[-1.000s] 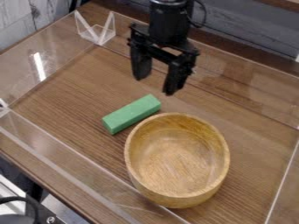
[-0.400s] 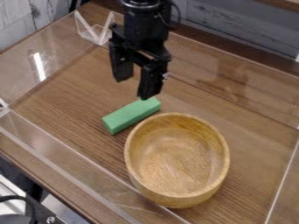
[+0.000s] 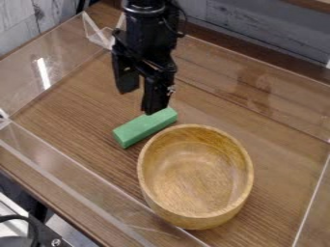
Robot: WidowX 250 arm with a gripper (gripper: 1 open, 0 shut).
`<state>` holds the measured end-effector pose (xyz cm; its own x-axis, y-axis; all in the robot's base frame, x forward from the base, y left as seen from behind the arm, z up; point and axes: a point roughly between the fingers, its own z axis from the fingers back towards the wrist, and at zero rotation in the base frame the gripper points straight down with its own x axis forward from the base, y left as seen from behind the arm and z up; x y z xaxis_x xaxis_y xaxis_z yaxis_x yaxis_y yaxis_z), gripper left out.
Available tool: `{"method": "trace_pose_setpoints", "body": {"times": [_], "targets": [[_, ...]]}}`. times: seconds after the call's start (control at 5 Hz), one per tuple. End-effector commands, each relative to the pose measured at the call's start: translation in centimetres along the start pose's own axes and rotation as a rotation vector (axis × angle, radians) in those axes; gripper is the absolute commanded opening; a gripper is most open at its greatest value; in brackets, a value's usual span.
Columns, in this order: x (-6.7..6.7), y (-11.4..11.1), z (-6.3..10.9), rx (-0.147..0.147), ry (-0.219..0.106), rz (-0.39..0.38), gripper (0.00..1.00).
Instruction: Put the green block in the brown bowl
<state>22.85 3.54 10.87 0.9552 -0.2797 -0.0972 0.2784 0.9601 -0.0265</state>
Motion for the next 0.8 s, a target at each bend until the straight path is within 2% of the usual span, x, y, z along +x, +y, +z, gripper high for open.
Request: {"method": "trace_pose_setpoints", "body": {"times": [0.0, 0.6], "targets": [[-0.36, 0.32, 1.05, 0.016, -0.050, 0.008, 1.00], [-1.24, 0.40, 0.17, 0.000, -0.059, 0.023, 1.00]]}}
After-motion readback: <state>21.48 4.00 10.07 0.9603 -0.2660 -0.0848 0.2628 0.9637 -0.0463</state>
